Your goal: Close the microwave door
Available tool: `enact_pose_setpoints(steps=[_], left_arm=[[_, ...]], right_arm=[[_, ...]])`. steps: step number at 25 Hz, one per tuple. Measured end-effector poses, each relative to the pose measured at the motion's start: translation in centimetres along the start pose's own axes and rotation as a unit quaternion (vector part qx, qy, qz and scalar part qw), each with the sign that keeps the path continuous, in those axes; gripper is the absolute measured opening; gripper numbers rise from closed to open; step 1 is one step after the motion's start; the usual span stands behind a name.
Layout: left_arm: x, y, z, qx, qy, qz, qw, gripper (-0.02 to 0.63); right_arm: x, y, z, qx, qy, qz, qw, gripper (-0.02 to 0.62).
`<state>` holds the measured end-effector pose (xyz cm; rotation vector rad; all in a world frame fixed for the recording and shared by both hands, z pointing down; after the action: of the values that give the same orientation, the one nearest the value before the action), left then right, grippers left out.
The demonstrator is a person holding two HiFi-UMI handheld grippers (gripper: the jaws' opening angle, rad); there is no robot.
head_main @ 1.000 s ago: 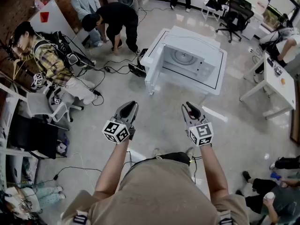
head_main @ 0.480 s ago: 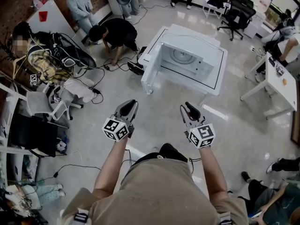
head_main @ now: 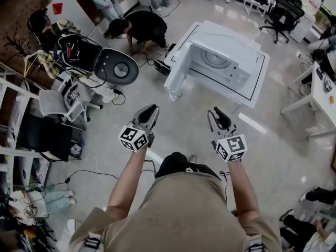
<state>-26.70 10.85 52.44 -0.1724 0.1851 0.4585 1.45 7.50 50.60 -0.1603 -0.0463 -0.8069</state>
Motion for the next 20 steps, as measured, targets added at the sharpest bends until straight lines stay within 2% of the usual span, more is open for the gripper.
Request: enact_pose_setpoints(steps=[5, 11, 15, 20], left_arm=[[-1.0, -0.3, 0.2, 0.002, 0.004, -0.024, 0.9997, 0.038], [-3.3, -0.8, 0.3, -0.010, 0.002, -0.018, 0.9998, 0.038], [-6.7, -2.4, 0.6, -0.017, -0.005, 0.010, 0.9998, 0.040], [-10.1, -5.5, 2.2, -0.045, -0.017, 0.064, 0.9968, 0.102]], right_arm=[[0.0, -1.9, 0.8, -0.009, -0.012, -0.014, 1.000, 0.086], [-1.5, -5.4, 1.6, -0.030, -0.011, -0.024, 0.999, 0.086], [-2.9, -8.7, 1.5, -0.029, -0.014, -0.024, 0.999, 0.086], [-3.6, -12.4, 1.8, -0.029, -0.023, -0.004, 0.999, 0.087]])
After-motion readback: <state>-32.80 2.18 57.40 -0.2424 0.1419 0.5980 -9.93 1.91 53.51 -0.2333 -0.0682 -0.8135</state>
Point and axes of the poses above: the fingertips, and each gripper's own axes: y backward along the fingers, x to its right, z out of its underside, the point moved 5 cm from there along y, backward along the fingers, and after that the axes turned 2 degrees about -x, right-handed, at the moved point
